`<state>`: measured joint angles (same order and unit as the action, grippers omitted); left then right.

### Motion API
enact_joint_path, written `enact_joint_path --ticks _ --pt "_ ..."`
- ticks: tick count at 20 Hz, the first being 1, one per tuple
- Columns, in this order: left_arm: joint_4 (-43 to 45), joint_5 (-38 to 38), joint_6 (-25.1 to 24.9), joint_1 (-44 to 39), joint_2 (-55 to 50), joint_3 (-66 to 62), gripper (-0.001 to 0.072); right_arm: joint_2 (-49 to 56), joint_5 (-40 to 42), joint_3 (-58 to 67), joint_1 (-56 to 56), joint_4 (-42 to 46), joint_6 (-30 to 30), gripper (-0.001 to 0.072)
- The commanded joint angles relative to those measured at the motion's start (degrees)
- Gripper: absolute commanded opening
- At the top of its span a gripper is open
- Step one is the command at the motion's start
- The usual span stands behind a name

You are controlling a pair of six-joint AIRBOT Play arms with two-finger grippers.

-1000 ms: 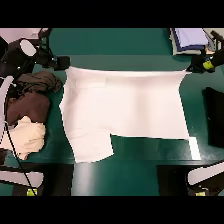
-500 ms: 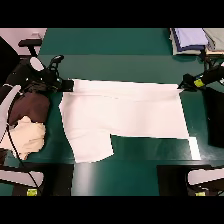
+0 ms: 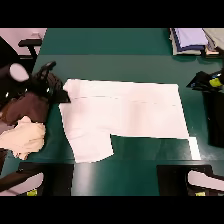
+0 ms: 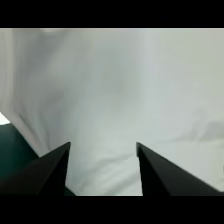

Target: Fold the shirts.

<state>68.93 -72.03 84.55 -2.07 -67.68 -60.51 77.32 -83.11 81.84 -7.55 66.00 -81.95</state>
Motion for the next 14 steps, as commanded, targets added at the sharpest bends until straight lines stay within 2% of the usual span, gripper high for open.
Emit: enact_joint_path --ticks 1,5,11,14 --pt "-1.0 -2.8 5.2 0.0 12.9 15.5 0.0499 -6.5 -0.9 -0.1 -0.3 0.0 0.0 0.0387" --pt "-5.2 -2.3 5.7 0.0 20.6 28.2 0.0499 -8.5 -0.6 -0.1 -0.3 0.0 0.0 0.0387" --pt "-8.6 2.5 5.5 0.0 20.9 36.6 0.0499 -8.5 -1.2 -0.1 -0.2 -0.4 0.0 0.0387" --pt "-11.7 7.3 4.3 0.0 20.9 38.8 0.0499 -8.5 -1.1 -0.1 -0.2 -0.4 0.0 0.0387"
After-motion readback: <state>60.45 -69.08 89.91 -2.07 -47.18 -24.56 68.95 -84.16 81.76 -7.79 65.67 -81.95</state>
